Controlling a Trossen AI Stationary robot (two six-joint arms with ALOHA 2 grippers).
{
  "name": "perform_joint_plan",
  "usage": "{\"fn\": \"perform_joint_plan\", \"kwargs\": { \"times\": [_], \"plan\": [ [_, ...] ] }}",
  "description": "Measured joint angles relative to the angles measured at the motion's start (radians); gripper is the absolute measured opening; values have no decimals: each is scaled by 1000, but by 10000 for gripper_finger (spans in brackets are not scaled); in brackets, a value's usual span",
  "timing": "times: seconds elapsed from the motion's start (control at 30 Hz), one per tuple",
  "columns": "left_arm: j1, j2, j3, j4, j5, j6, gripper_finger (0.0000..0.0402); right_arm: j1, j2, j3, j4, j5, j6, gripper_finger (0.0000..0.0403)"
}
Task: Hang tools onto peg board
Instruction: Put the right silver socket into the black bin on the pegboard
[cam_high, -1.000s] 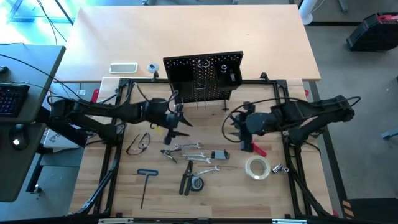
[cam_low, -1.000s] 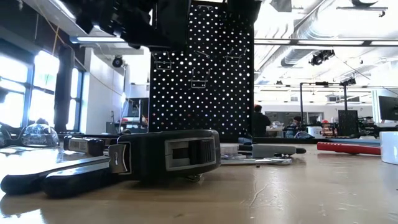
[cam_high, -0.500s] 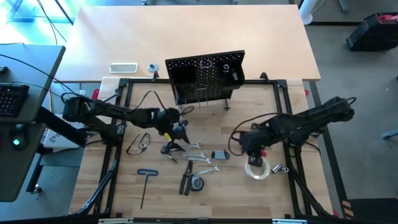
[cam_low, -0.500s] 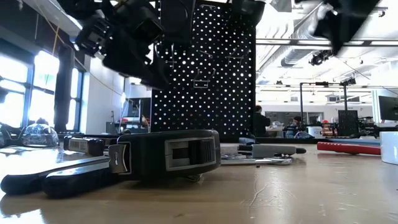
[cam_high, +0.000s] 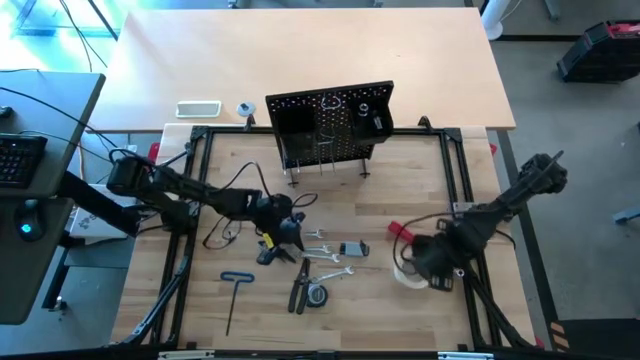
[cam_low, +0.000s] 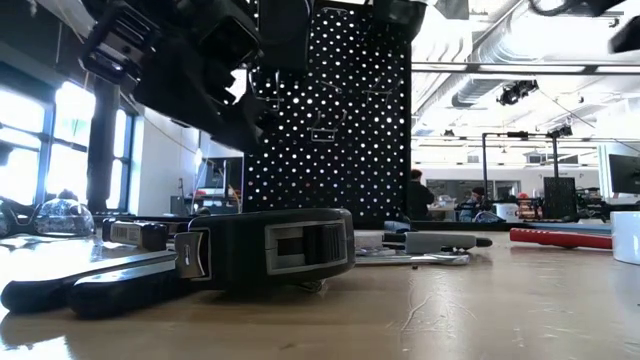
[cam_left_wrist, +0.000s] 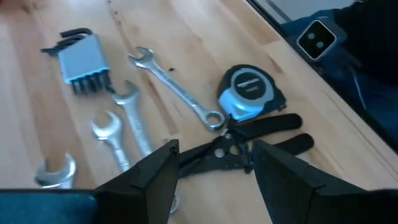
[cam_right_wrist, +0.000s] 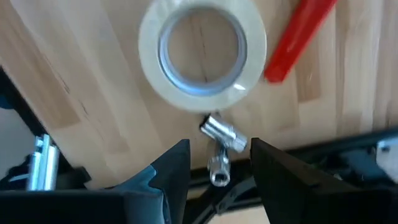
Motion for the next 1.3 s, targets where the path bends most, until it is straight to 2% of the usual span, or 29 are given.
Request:
{"fn": "perform_joint_plan", "kwargs": {
  "times": [0.1, 0.23, 0.43, 0.6, 1.13, 1.3],
  "plan": [
    [-35, 0, 0, 4, -44, 0, 193, 106, -1, -20, -11, 18, 135, 163],
    [-63, 0, 0, 20, -50, 0, 193, 239, -2, -65, 39, 20, 322, 163],
    [-71, 0, 0, 48, -62, 1, 193, 365, -1, -138, 142, 20, 521, 163],
    [-71, 0, 0, 72, -63, 1, 193, 419, -2, -189, 161, 46, 613, 163],
    [-68, 0, 0, 75, -66, 11, 193, 522, -19, -329, 238, 82, 763, 158],
    [-69, 0, 0, 74, -67, 11, 193, 532, -39, -400, 340, 87, 793, 151]
  ]
}}
